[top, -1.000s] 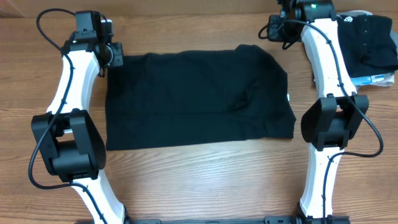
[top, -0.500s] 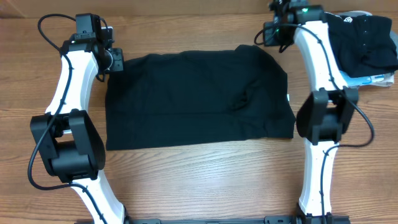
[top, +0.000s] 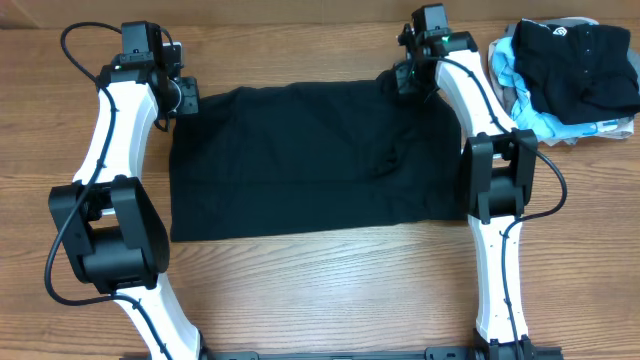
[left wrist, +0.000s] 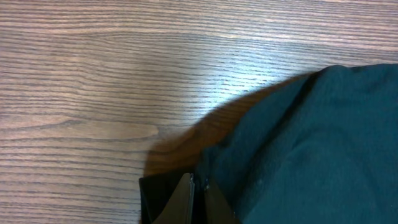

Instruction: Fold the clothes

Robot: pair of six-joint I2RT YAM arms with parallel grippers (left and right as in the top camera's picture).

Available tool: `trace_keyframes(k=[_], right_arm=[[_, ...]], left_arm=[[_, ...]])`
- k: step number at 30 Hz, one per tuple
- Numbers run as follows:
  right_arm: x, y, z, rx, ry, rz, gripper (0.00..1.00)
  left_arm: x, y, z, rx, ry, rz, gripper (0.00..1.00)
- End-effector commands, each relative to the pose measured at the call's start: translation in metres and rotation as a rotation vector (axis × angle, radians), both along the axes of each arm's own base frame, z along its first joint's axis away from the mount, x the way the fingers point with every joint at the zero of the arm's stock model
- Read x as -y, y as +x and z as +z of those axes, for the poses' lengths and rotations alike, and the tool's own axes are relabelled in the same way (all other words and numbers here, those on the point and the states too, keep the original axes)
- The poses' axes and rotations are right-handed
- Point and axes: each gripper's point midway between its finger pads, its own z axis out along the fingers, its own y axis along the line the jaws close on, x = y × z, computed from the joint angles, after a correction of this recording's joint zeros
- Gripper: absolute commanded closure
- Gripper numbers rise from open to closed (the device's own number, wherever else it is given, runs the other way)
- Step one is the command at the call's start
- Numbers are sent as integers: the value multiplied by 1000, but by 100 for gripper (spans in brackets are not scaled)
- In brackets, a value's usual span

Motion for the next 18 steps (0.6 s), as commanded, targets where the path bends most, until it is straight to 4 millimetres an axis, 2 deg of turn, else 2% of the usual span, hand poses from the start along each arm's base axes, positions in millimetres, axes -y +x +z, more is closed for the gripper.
trace_keyframes(k=[1, 4, 9, 12, 14, 18], right_arm=[[8, 9, 12, 46, -33, -11, 58], [7, 12, 7, 55, -30, -11, 59], [6, 10, -18, 23, -35, -8, 58], [6, 9, -25, 9, -37, -8, 60], [6, 10, -24, 14, -37, -9, 66], [8, 12, -13, 21, -33, -43, 89]], left_arm=[[2, 2, 24, 53, -9, -2, 96], [2, 2, 24, 52, -9, -2, 96], [2, 2, 24, 52, -9, -2, 96], [2, 2, 24, 52, -9, -2, 96], [2, 2, 24, 53, -9, -2, 96], [2, 2, 24, 52, -9, -2, 96]])
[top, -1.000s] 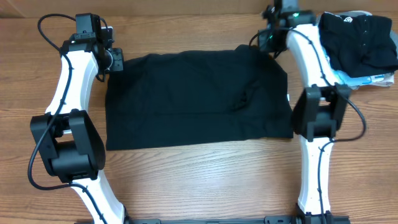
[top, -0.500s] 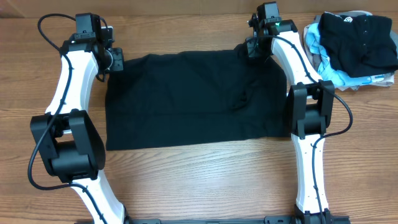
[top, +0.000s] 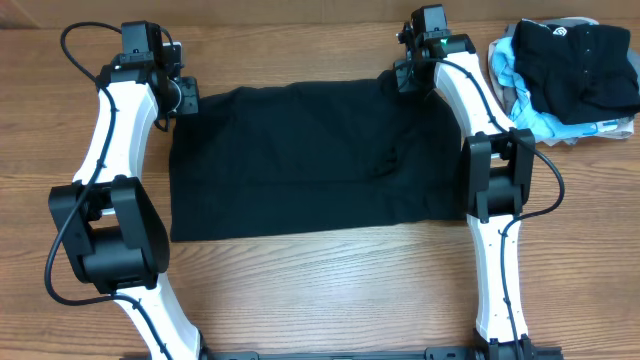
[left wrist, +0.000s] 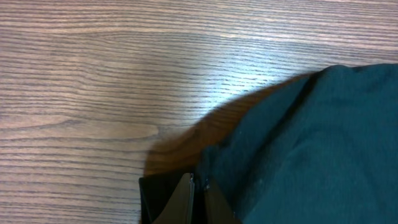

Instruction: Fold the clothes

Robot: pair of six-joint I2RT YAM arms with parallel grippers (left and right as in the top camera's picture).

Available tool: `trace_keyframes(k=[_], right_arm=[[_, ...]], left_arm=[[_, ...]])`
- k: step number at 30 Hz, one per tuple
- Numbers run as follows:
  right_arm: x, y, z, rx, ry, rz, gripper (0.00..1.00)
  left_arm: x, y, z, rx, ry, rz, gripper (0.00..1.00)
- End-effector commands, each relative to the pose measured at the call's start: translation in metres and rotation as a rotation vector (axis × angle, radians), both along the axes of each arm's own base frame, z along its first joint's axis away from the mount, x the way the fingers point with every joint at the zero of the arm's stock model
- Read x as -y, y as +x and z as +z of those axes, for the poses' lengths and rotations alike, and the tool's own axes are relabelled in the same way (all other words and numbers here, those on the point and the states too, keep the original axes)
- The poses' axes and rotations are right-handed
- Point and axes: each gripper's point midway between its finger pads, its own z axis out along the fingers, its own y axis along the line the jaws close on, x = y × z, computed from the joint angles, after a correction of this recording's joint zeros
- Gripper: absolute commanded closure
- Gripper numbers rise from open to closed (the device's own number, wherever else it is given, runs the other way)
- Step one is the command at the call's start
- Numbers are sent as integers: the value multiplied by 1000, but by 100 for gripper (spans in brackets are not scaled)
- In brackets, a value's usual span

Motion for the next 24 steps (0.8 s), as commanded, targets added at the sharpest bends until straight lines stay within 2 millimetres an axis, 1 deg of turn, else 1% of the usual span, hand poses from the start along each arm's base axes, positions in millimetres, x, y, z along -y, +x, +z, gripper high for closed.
trace_keyframes(k=[1, 2, 4, 7, 8, 9, 12, 14, 16, 17, 19, 21, 24], right_arm=[[5, 3, -1, -8, -1, -51, 94], [6, 2, 5, -9, 1, -58, 96], [7, 0, 21, -14, 1, -60, 96], [9, -8, 53, -24, -2, -61, 96], [10, -14, 70, -31, 0, -67, 96], [11, -16, 74, -34, 1, -70, 96], [14, -38, 106, -67, 4, -92, 96], [17, -56, 123, -98, 8, -113, 96], [15, -65, 133, -110, 30, -127, 96], [11, -67, 140, -107, 67, -155, 96], [-1, -69, 143, -117, 132, -133, 96], [-6, -70, 142, -131, 166, -160, 96], [-10, -75, 130, -184, 191, -195, 96]], left_arm=[[2, 2, 24, 52, -9, -2, 96], [2, 2, 24, 51, -9, -2, 96], [2, 1, 23, 49, -10, -2, 96], [2, 0, 23, 43, -10, -2, 96], [0, -2, 24, 40, -5, 2, 96], [0, -2, 24, 39, -3, 3, 96], [-5, -6, 32, 44, 2, 13, 96], [-7, -9, 40, 50, 3, 18, 96], [-7, -15, 47, 49, -4, 23, 96], [-6, -19, 49, 41, -9, 22, 96], [-3, -28, 50, 13, -23, 24, 96], [2, -39, 46, -33, -50, 16, 96], [7, -50, 40, -82, -72, 9, 96]])
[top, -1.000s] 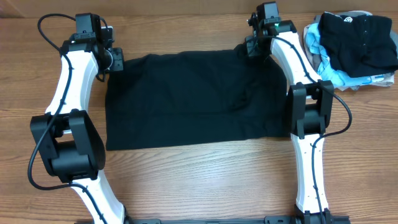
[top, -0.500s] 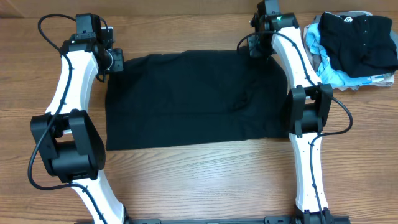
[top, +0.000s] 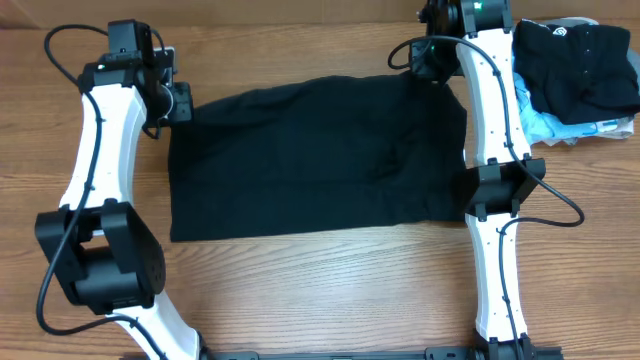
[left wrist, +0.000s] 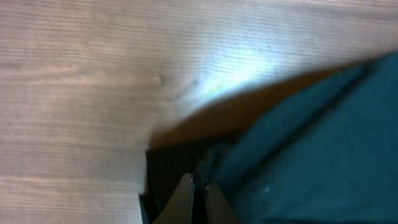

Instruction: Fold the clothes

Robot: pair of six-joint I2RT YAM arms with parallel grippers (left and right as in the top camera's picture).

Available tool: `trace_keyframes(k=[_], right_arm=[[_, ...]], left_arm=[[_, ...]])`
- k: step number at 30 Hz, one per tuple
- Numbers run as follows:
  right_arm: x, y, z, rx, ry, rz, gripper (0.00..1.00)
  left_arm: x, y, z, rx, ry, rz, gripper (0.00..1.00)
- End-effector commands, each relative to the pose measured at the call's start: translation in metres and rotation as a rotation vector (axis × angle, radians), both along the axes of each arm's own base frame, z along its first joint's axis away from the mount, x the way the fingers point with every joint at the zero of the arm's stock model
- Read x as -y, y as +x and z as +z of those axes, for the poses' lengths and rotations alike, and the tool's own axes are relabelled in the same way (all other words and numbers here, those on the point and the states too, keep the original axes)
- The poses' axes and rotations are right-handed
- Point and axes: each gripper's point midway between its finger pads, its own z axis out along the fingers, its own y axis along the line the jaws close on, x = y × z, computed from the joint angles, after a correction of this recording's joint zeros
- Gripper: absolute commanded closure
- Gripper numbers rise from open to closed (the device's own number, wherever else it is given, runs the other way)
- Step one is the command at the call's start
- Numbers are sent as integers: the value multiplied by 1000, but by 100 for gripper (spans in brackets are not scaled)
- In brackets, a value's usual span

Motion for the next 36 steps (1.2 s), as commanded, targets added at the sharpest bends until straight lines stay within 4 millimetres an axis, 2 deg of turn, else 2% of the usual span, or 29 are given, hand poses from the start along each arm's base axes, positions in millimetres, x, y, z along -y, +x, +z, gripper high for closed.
trace_keyframes(k=[1, 5, 12, 15, 17, 20, 23, 26, 29, 31, 34, 36], right_arm=[[-5, -5, 4, -28, 68, -73, 96], [-3, -5, 4, -34, 61, -97, 96], [-7, -11, 43, 36, 78, -67, 96], [-7, -24, 47, 3, 74, -64, 96], [-5, -40, 37, -71, 60, -63, 96], [4, -70, 11, -212, 10, -73, 96], [16, -110, -26, -390, -64, -80, 96], [28, -138, -59, -523, -121, -84, 96], [35, -154, -89, -582, -143, -88, 96], [38, -159, -102, -599, -144, -95, 96], [43, -161, -107, -604, -140, -97, 96], [44, -156, -101, -583, -134, -80, 94]], left_arm=[[4, -6, 7, -7, -39, 6, 96], [5, -9, 6, -20, -40, 6, 96], [5, -10, 6, -24, -40, 6, 96], [5, -12, 5, -31, -41, 7, 96], [5, -14, 4, -42, -43, 7, 96], [6, -18, 3, -58, -45, 7, 96], [6, -23, 2, -79, -47, 7, 96], [7, -29, 0, -103, -47, -2, 96], [6, -32, -1, -116, -33, -14, 96], [3, -33, -2, -119, -18, -10, 96], [2, -33, -2, -120, -11, -8, 96], [2, -32, -2, -119, -11, -8, 96]])
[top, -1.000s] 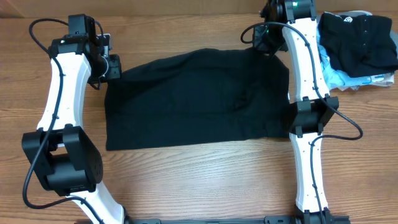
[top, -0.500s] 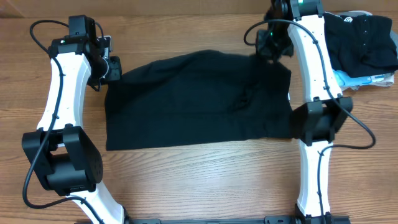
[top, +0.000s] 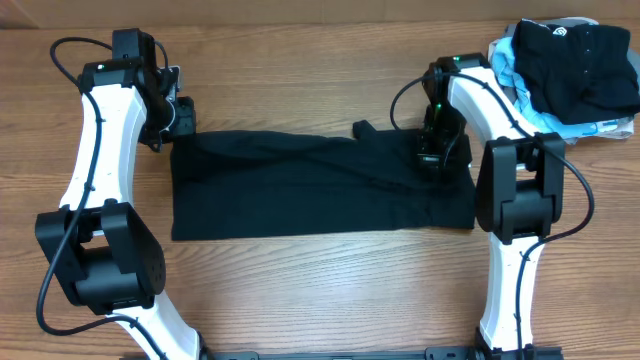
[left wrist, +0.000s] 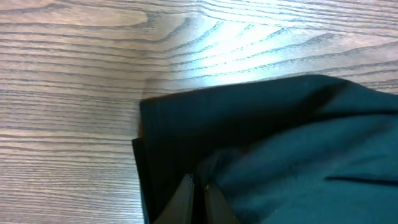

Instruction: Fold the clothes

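Note:
A black garment (top: 310, 190) lies across the middle of the table as a wide band, its far part doubled over toward the front. My left gripper (left wrist: 198, 186) is shut on the garment's far left corner (top: 185, 135). In the left wrist view the held cloth (left wrist: 298, 155) rests over a lower black layer. My right gripper (top: 434, 152) is down on the garment's right part, pinching the carried edge. A small black tab (top: 361, 129) sticks out at the far edge.
A pile of other clothes (top: 570, 70), black on light blue and grey, sits at the far right corner, close to the right arm. Bare wooden table (top: 320, 290) runs along the front, and another strip lies behind the garment.
Both grippers have come toward the front with the garment's far edge. The garment now covers a narrower band, and the left wrist view shows cloth lying on cloth.
The garment lay spread flat with each gripper shut on one far corner, unchanged at the second moment. Then both corners were held up off the table. Now the far edge sits forward over the garment's lower part.

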Robot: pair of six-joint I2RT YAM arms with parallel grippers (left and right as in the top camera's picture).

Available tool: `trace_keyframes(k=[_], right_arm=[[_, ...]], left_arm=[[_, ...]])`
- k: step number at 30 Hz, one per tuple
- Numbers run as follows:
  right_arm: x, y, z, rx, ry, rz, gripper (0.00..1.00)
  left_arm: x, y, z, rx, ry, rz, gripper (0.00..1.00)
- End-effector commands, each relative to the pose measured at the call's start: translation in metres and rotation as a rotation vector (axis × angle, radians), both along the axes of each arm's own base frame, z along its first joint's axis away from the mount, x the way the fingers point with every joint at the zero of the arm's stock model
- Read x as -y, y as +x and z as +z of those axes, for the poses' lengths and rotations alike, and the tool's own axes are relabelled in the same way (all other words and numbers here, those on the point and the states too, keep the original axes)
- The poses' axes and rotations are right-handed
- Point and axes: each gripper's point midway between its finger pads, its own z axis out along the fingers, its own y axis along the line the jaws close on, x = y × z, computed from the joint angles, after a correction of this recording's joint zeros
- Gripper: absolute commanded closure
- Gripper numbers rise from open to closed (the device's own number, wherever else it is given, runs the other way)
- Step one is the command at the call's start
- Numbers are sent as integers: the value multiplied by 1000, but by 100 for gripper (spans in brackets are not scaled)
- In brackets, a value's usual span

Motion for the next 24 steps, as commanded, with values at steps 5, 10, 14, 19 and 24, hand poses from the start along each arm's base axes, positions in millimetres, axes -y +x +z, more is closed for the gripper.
trace_keyframes(k=[5, 10, 14, 19, 24], right_arm=[[4, 35, 52, 184, 38, 44, 77], [-26, 71, 106, 395, 199, 121, 48], [-52, 80, 103, 443, 279, 158, 42], [-93, 91, 94, 511, 321, 261, 38], [-121, 101, 78, 582, 215, 365, 35]], left_arm=[[-4, 1, 8, 24, 16, -4, 96], [-4, 2, 8, 27, 17, -4, 96], [-5, 4, 9, 34, 17, -3, 96], [-5, 5, 9, 41, 18, -3, 96], [-5, 7, 10, 46, 18, -3, 96]])
